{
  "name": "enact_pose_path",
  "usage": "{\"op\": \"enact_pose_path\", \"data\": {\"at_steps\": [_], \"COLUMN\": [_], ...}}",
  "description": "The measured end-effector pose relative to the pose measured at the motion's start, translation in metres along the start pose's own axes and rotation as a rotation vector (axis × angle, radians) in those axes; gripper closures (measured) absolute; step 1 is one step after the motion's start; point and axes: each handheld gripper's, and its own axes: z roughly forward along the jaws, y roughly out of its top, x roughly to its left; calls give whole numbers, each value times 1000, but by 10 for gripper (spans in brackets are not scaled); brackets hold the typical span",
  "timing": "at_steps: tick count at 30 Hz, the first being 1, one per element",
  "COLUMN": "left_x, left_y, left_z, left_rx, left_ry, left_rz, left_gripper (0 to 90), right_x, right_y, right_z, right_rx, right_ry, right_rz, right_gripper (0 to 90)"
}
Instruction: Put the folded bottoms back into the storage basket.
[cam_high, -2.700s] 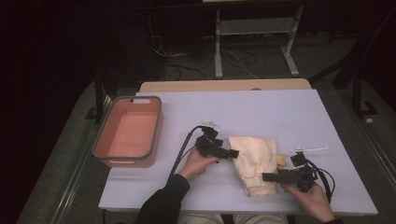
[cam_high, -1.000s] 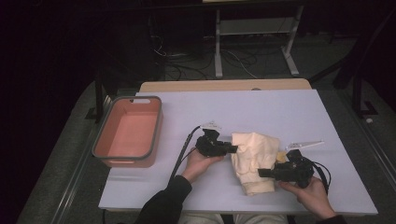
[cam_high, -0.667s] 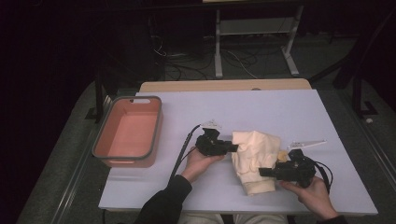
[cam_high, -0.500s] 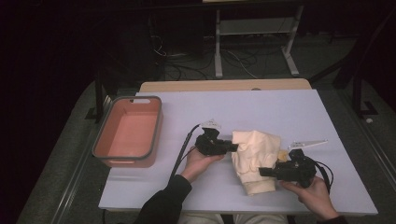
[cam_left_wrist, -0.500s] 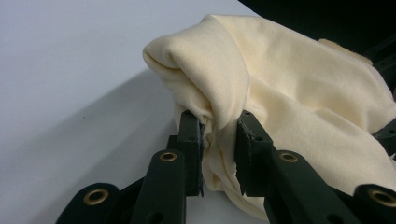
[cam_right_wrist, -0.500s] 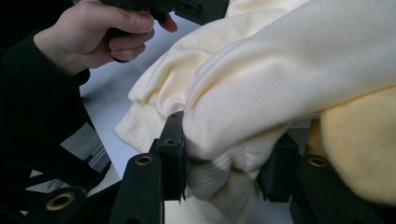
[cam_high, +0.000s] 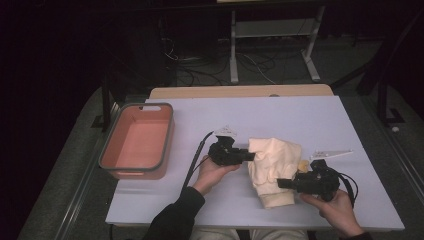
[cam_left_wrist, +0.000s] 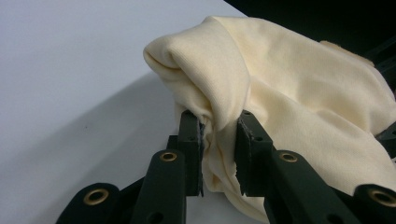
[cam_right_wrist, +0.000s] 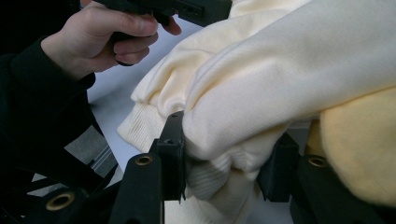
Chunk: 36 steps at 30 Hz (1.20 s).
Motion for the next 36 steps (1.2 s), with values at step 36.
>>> {"op": "enact_pose_path", "data": {"at_steps": [36], "left_x": [8], "left_y": [12], "left_z": [-36], "left_rx": [-77], "left_ry": [45], "left_rz": [-22], "left_gripper": [738], "right_x": [15], "right_y": [32], "right_z": [10], "right_rx": [-32], "right_ry": [22], "right_rz": [-67], "right_gripper": [584]}}
